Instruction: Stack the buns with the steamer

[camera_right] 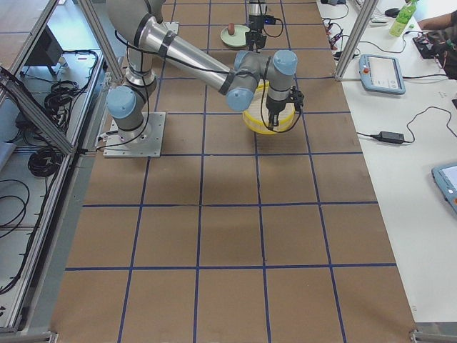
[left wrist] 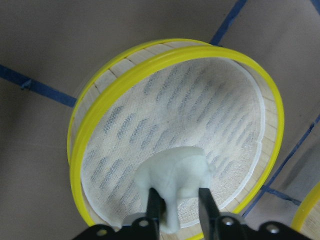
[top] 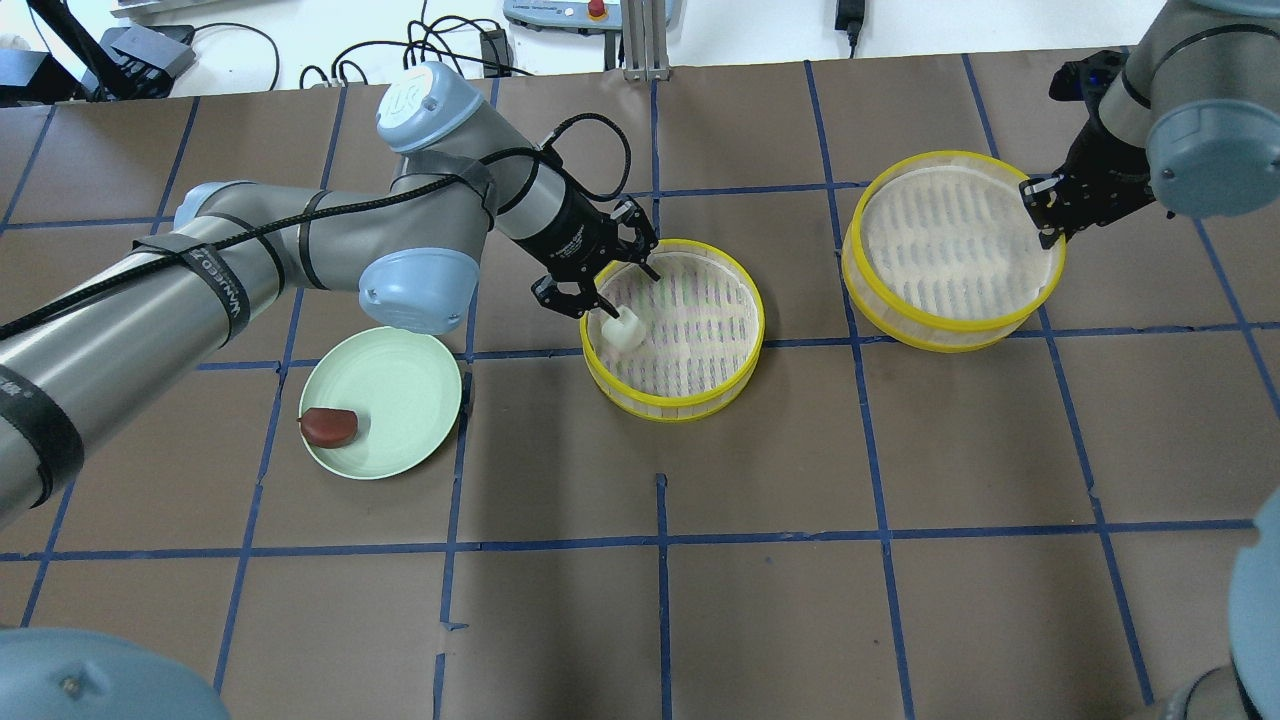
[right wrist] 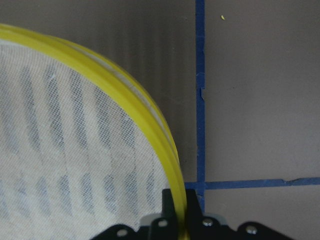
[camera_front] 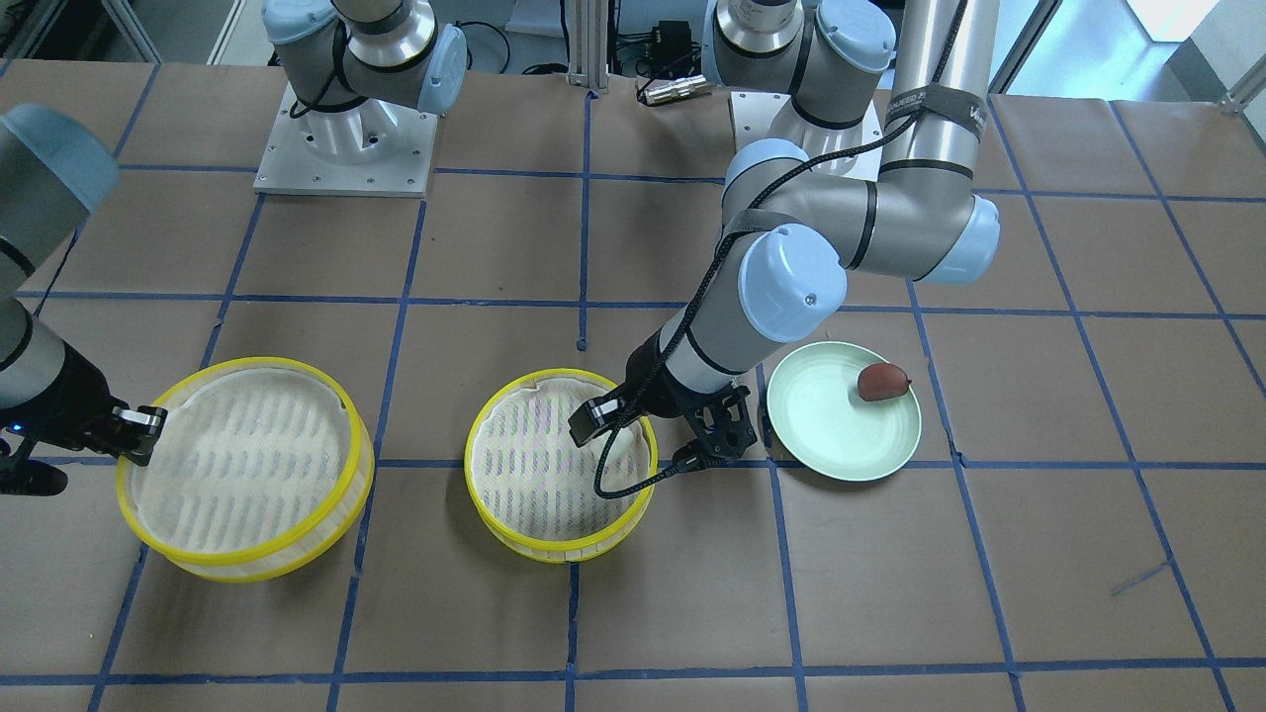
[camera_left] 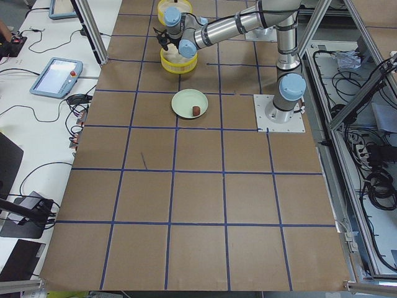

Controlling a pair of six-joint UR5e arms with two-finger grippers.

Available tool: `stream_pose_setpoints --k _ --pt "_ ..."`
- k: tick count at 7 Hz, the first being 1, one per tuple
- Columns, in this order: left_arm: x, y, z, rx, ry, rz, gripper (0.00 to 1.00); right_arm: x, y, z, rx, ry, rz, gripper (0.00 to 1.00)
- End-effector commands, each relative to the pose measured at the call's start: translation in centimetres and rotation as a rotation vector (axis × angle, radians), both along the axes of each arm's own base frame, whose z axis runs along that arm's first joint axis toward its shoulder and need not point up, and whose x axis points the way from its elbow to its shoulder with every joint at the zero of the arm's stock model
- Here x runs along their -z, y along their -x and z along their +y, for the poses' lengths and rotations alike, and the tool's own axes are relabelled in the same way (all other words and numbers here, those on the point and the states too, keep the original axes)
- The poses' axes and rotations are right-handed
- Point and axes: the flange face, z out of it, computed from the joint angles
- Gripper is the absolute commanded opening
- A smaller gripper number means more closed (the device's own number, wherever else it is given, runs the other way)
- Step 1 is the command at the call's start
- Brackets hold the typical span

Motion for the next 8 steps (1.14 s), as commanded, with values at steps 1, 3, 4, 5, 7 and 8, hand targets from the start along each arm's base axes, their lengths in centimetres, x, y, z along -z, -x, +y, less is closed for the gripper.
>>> stream_pose_setpoints --k 1,3,4,5,7,8 --pt "-1.5 -2.2 -0.4 0.0 0.035 -0.001 1.0 -2.1 -5.0 0.5 0.046 0.021 0.005 0.06" --pt "0.1 -10.7 -1.2 0.315 0.136 -0.306 1.0 -5.1 -13.6 1.1 0.132 0.019 -0.004 0.06" --pt "1.6 -16.8 1.0 0.544 0.024 -0.364 1.0 -5.6 -18.5 1.8 0.183 0.017 -0.006 0.06" --pt "2.9 -20.1 2.7 0.594 -0.025 -0.359 1.0 -4.7 -22.9 2.9 0.205 0.006 -0.009 0.07" --pt "7.0 -22.5 5.3 0.675 -0.207 -0.533 1.0 -2.0 -29.7 4.6 0.233 -0.023 -0.004 0.08" --pt "7.8 -23.2 5.6 0.688 -0.245 -0.575 1.0 0.1 -31.4 4.7 0.219 -0.046 0.013 0.08"
